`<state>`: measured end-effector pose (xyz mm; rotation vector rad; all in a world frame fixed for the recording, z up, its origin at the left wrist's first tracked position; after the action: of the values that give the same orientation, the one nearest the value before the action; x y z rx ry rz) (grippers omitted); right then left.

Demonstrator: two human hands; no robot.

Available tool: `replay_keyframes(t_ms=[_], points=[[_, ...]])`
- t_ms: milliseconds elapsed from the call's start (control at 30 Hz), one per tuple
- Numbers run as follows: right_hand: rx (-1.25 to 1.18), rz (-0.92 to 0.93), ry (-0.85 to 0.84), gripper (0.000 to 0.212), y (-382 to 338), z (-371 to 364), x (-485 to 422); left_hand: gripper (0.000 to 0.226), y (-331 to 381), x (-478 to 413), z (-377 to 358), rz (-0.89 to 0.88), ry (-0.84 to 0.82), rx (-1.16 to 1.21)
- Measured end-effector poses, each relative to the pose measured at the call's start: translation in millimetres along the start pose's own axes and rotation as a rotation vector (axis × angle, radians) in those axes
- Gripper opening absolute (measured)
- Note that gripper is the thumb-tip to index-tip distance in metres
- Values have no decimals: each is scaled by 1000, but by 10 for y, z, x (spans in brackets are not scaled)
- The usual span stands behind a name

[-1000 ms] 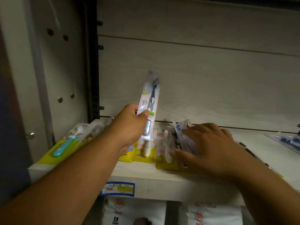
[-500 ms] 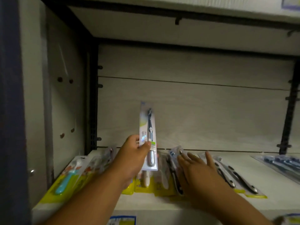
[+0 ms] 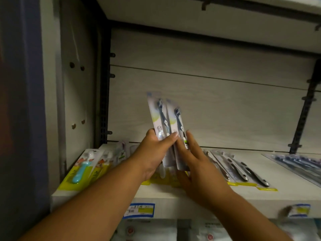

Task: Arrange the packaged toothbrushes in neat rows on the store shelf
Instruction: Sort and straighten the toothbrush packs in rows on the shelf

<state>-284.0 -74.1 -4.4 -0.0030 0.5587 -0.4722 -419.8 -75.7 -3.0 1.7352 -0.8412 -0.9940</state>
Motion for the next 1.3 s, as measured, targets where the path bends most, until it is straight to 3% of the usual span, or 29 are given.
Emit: replay_keyframes(t_ms=[100, 267, 500, 600, 733, 867, 967, 1033, 1100, 1200, 1300], points=[[-157, 62, 21, 83, 8, 16, 60, 42, -35, -26, -32, 6, -33, -9], [-397, 77, 187, 52, 118, 281, 173, 30, -17, 40, -201, 68, -127, 25], [-237, -158, 404, 45, 864, 818, 520, 29, -59, 173, -1103, -61, -142, -124], [-164, -163, 353, 43, 1300, 1026, 696, 32, -189, 135, -1605, -89, -106, -176], [-236, -172, 233, 37, 2132, 1275, 932, 17, -446, -30, -2383, -91, -74, -220], [-228, -294, 200, 31, 3180, 1656, 1104, 24, -745, -330, -3134, -37, -41, -268], [-187, -353, 60, 29, 3711, 1629, 1076, 37, -1011, -527, -3442, 51, -28, -371], [-72, -337, -60, 30, 3867, 1435, 1033, 54, -1128, -558, -3501, 62, -34, -569], [-23, -310, -138, 33, 3888, 1230, 1048, 52, -1178, -542, -3468, 61, -27, -700], [87, -242, -192, 38, 3837, 1119, 1066, 68, -1180, -490, -3380, 43, -31, -849], [261, -203, -206, 38, 3841, 1104, 1049, 55, -1193, -461, -3373, 28, -48, -919]])
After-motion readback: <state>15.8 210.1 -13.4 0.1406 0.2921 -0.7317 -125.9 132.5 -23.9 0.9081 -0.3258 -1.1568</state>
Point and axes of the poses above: each hand's wrist, its own x-axis away from the middle knuckle, its own z-axis out of the back of the hand, y = z × x, the point moved 9 cm from there along -x, towards the middle knuckle, and after that the axes turned 3 degrees about z, right-handed, at the moved point
